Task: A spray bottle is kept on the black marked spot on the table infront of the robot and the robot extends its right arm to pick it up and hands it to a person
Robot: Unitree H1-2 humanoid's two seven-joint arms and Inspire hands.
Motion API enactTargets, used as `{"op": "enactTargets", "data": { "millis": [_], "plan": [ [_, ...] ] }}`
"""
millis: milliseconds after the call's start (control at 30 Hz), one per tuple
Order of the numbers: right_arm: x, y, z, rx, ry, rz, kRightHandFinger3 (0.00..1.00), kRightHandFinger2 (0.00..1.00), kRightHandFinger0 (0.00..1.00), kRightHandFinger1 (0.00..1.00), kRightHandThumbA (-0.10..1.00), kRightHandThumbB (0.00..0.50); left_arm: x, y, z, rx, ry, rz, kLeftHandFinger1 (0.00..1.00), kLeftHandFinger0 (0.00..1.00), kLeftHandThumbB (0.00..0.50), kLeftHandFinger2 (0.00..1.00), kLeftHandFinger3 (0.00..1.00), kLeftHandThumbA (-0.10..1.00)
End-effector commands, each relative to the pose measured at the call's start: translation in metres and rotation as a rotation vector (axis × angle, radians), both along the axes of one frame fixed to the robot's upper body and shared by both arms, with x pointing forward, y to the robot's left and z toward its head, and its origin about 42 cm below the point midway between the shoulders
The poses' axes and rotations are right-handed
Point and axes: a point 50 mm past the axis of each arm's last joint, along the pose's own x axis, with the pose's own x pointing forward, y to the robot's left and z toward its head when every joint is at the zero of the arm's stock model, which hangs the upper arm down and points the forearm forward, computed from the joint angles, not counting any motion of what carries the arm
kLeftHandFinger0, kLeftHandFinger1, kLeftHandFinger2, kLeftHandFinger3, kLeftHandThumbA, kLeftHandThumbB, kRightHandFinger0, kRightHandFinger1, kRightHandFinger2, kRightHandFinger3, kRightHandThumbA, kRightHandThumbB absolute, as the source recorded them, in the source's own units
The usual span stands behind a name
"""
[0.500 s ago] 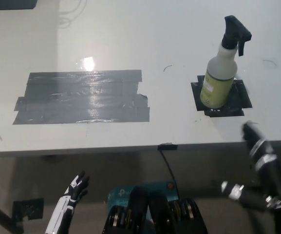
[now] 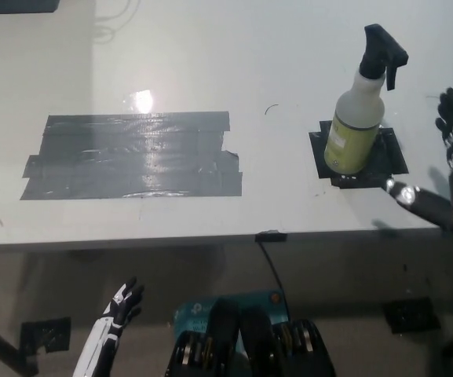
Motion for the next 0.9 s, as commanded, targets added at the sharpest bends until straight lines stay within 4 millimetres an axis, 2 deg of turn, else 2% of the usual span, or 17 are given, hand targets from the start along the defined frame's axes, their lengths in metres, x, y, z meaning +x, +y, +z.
{"op": "enactTargets", "data": {
  "millis": [0,167,233,333,433,600,667,700,767,833,867],
  "plan": [
    [0.04,-0.003,0.011,-0.003,0.04,-0.043,1.0,1.0,1.0,1.0,1.0,0.32,-0.001,0.0,0.007,0.002,-0.052,-0.01,1.0,1.0,0.347,1.0,1.0,1.0],
    [0.085,0.007,0.009,-0.016,0.112,-0.029,1.0,1.0,1.0,1.0,1.0,0.322,-0.002,-0.001,0.006,-0.004,-0.054,-0.012,1.0,1.0,0.34,1.0,1.0,1.0],
    [0.094,0.011,0.012,-0.027,0.132,-0.026,1.0,1.0,1.0,1.0,1.0,0.329,-0.002,-0.001,0.007,-0.004,-0.055,-0.01,1.0,1.0,0.342,1.0,1.0,1.0],
    [0.11,0.024,0.019,-0.026,0.145,-0.003,1.0,1.0,1.0,1.0,1.0,0.307,-0.002,-0.001,0.008,-0.002,-0.053,-0.007,1.0,1.0,0.345,1.0,1.0,1.0],
    [0.123,0.037,0.03,-0.032,0.16,0.007,1.0,1.0,1.0,1.0,1.0,0.328,-0.002,-0.002,0.008,-0.002,-0.056,-0.008,1.0,1.0,0.348,1.0,1.0,1.0],
    [0.134,0.051,0.041,-0.037,0.167,0.032,1.0,1.0,1.0,1.0,1.0,0.314,0.0,-0.002,0.011,-0.006,-0.062,-0.011,1.0,1.0,0.359,1.0,1.0,1.0],
    [0.139,0.055,0.043,-0.034,0.168,0.042,1.0,1.0,1.0,1.0,1.0,0.339,0.001,-0.003,0.012,-0.008,-0.067,-0.013,1.0,1.0,0.363,1.0,1.0,1.0],
    [0.143,0.059,0.042,-0.03,0.17,0.049,1.0,1.0,1.0,1.0,1.0,0.371,0.002,-0.003,0.013,-0.01,-0.068,-0.012,1.0,1.0,0.372,1.0,1.0,1.0],
    [0.147,0.062,0.038,-0.037,0.184,0.05,1.0,1.0,1.0,1.0,1.0,0.388,0.004,-0.002,0.014,-0.012,-0.069,-0.011,1.0,1.0,0.375,1.0,1.0,1.0],
    [0.15,0.062,0.034,-0.037,0.202,0.049,1.0,1.0,1.0,1.0,1.0,0.378,0.005,-0.002,0.015,-0.01,-0.072,-0.013,1.0,1.0,0.376,1.0,1.0,1.0],
    [0.151,0.062,0.03,-0.03,0.226,0.04,1.0,1.0,1.0,1.0,0.97,0.389,0.005,-0.002,0.015,-0.004,-0.075,-0.014,1.0,1.0,0.372,1.0,1.0,1.0]
  ]
}}
